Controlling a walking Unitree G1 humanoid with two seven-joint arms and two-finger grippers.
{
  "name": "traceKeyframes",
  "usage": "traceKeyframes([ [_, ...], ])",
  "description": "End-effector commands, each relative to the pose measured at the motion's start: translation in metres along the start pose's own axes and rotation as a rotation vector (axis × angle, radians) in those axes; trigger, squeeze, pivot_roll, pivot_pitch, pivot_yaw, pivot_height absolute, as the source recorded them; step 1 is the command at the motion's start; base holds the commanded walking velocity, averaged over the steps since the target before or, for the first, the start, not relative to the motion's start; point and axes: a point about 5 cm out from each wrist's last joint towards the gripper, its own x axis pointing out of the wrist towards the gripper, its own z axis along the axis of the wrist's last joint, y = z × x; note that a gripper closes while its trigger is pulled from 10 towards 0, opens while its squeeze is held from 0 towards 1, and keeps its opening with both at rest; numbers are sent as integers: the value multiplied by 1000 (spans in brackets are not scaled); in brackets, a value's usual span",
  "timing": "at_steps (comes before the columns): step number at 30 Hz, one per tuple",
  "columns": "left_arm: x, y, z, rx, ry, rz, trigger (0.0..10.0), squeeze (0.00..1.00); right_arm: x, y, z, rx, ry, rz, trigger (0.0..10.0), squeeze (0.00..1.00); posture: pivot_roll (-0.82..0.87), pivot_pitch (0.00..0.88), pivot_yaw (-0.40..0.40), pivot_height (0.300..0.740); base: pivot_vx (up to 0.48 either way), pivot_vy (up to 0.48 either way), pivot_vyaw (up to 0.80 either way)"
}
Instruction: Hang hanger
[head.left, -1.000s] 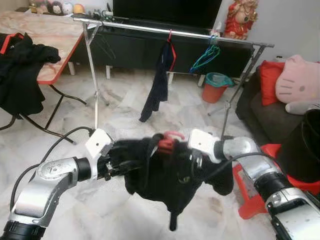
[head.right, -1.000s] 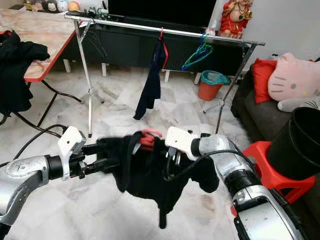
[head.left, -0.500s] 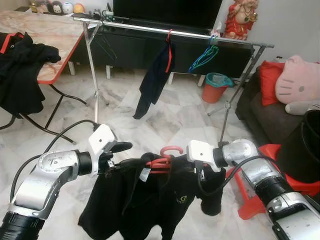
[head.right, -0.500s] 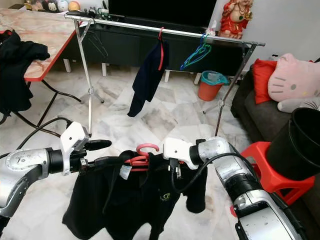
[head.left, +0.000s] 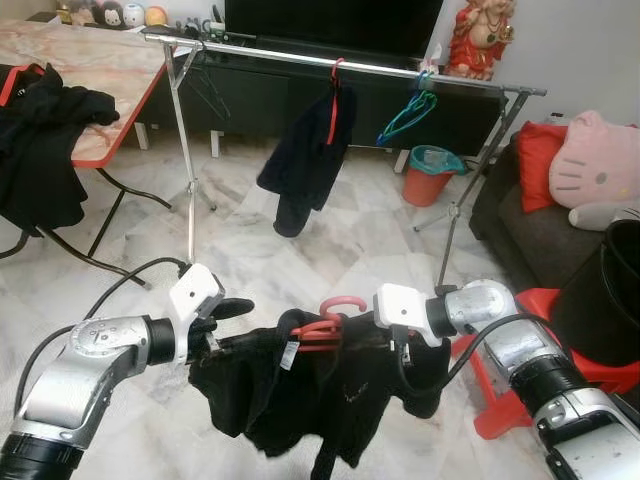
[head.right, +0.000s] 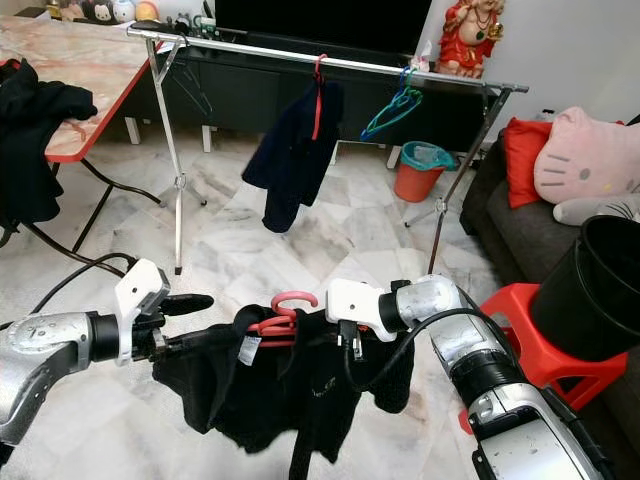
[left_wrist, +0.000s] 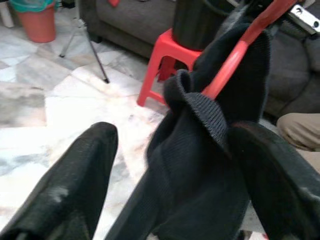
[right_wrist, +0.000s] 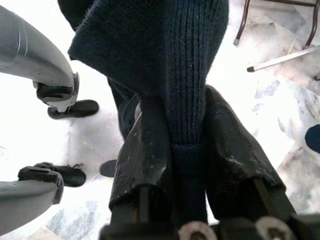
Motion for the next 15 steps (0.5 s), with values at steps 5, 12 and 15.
traceKeyframes([
  [5,15,-7,4,9,-8,-78,10000,1000,-3,-4,10,-46,-35,-9,0,0,49,0,-185,740,0,0,0],
  [12,22,-10,3,22,17,-99,10000,1000,-1,-3,13,-56,-45,-2,0,0,48,0,-183,740,0,0,0],
  [15,25,-11,3,34,26,-97,10000,1000,1,-3,14,-60,-48,-4,0,0,48,0,-183,740,0,0,0],
])
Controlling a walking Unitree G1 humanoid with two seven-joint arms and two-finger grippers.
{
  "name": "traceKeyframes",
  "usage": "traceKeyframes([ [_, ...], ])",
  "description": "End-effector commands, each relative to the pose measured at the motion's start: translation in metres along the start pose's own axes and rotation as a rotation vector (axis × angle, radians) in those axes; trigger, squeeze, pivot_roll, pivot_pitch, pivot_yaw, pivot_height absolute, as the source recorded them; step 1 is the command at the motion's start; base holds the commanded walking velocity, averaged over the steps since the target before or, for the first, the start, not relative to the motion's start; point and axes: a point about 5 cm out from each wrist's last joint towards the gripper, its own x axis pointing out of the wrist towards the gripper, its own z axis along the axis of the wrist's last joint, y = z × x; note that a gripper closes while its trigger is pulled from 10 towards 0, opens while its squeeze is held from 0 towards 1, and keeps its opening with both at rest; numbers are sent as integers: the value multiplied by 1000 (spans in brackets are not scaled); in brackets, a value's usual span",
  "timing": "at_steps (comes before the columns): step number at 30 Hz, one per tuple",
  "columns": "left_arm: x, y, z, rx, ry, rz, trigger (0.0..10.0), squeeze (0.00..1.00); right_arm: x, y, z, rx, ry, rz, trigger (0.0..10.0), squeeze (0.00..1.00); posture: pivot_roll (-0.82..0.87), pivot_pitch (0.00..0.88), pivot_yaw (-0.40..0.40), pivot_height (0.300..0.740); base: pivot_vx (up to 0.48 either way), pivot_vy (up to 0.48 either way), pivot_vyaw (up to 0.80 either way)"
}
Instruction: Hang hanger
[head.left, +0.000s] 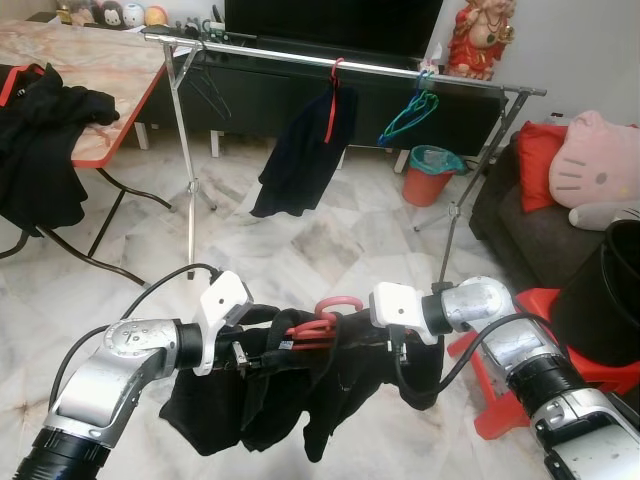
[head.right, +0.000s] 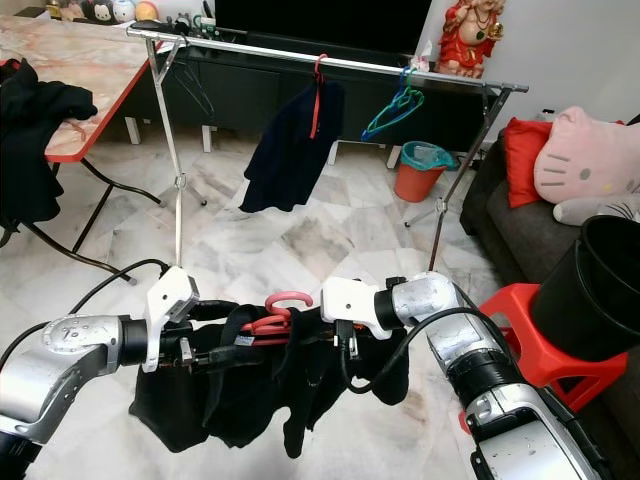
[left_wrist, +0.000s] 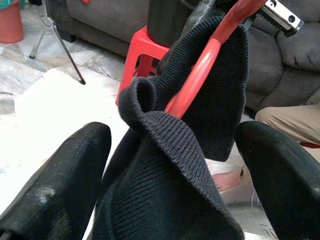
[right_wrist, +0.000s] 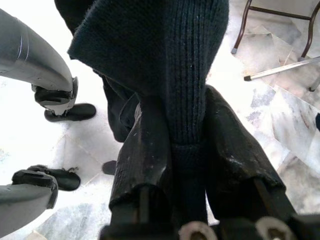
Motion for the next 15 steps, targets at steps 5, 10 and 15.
traceKeyframes([
  [5,14,2,3,67,39,47,10000,0,4,-2,11,-37,-41,-3,0,0,48,0,-183,740,0,0,0],
  [10,17,2,5,66,25,67,10000,0,7,-1,14,-41,-49,6,0,0,50,0,-185,740,0,0,0],
  [15,17,6,7,75,19,88,0,0,7,0,14,-43,-51,12,0,0,52,0,-186,740,0,0,0],
])
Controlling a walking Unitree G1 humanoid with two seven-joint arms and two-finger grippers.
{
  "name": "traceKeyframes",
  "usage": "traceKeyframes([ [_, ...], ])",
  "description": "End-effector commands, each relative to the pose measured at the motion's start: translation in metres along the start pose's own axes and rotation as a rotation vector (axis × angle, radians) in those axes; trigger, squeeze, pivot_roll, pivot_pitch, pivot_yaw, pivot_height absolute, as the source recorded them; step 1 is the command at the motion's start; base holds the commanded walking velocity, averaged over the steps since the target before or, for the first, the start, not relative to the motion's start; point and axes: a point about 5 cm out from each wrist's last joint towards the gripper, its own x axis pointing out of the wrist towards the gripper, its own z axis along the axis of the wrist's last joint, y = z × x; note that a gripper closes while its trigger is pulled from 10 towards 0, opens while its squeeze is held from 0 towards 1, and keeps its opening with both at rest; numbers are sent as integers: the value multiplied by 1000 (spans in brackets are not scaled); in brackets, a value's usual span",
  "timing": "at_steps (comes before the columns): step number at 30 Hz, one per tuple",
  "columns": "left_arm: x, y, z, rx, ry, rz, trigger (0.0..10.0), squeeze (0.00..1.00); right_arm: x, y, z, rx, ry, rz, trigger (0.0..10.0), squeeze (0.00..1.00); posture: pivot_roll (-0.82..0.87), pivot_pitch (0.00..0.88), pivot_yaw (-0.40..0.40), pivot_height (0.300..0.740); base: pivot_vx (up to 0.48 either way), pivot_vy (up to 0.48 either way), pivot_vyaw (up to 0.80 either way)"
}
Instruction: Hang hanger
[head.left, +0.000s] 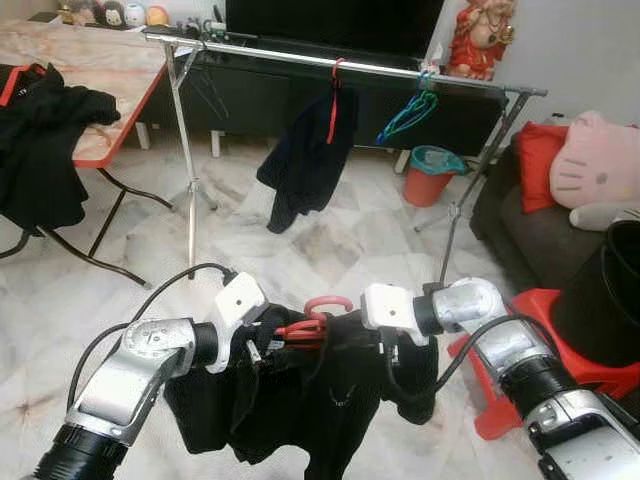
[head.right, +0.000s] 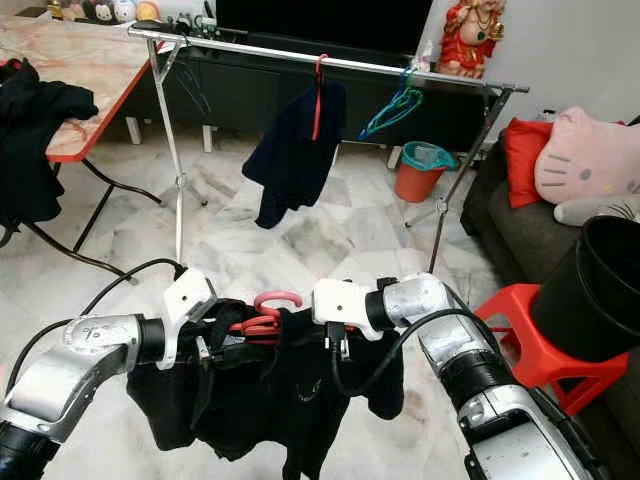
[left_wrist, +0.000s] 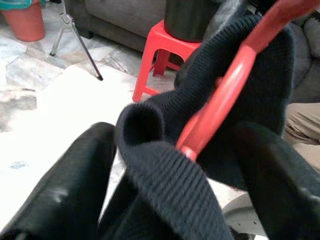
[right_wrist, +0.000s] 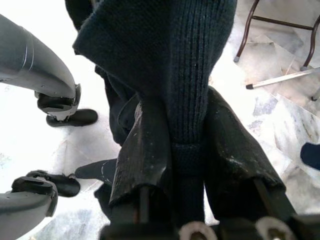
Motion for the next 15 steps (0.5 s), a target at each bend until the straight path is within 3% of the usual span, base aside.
traceKeyframes([
  [1,3,3,7,45,-4,8,0,0,-2,-2,7,-28,-28,-3,0,0,52,0,-186,740,0,0,0],
  [15,2,-4,4,29,8,-57,0,0,-3,-1,4,-25,-13,-5,0,0,50,0,-188,740,0,0,0],
])
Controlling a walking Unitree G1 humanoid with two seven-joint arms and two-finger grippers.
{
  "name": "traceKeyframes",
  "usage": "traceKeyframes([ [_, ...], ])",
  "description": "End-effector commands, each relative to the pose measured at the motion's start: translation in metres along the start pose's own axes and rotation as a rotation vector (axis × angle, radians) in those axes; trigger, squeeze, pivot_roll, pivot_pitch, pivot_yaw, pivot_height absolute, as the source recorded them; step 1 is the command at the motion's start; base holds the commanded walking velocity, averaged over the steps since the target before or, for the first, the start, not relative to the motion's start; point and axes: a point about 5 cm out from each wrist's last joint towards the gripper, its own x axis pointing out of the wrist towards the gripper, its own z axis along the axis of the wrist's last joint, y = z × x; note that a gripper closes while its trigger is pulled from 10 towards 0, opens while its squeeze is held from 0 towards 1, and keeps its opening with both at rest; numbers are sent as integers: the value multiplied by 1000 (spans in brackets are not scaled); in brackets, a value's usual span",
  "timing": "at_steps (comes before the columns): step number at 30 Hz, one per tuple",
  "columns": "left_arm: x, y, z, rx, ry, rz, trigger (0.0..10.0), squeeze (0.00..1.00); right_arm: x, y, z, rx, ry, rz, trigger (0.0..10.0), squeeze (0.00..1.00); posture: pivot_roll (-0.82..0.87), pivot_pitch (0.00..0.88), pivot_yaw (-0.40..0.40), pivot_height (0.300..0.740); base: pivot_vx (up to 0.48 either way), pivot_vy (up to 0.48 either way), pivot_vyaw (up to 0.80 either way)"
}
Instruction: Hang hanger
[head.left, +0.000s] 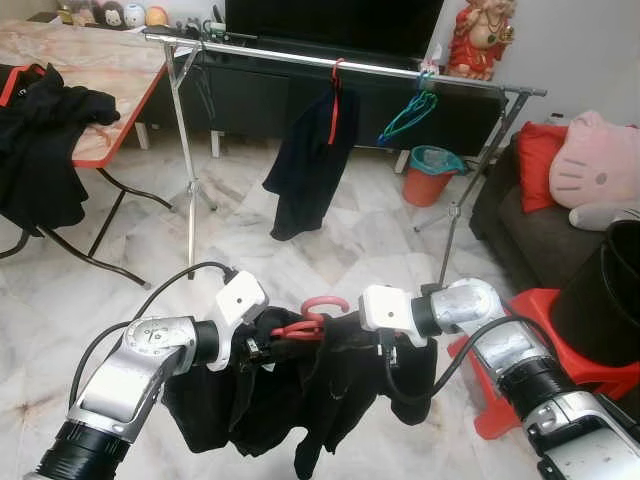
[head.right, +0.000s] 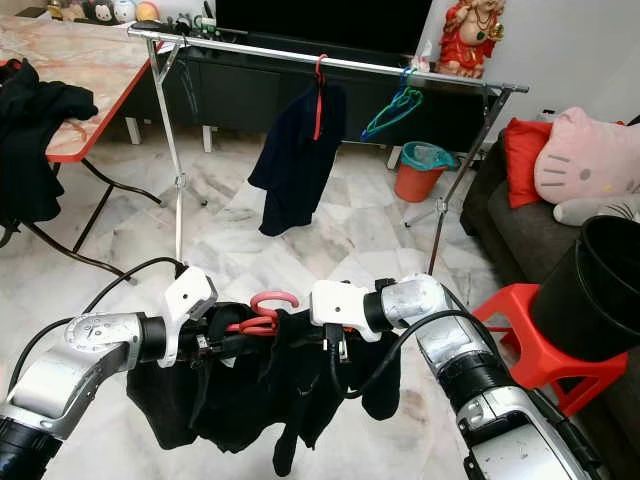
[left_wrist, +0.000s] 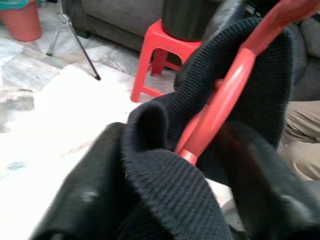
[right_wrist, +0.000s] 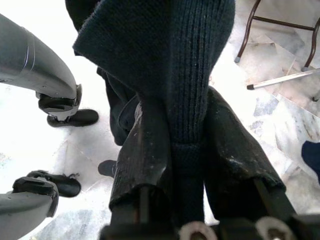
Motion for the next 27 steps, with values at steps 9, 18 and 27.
traceKeyframes([
  [9,2,-4,6,36,8,-42,0,0,-2,-1,4,-23,-14,-5,0,0,50,0,-188,740,0,0,0],
  [18,3,-5,5,39,19,-51,0,0,-1,-1,4,-24,-11,2,0,0,54,0,-190,740,0,0,0],
  [27,5,-6,4,40,20,-54,0,0,-1,1,3,-40,-2,9,10000,0,50,0,-191,740,0,0,0],
])
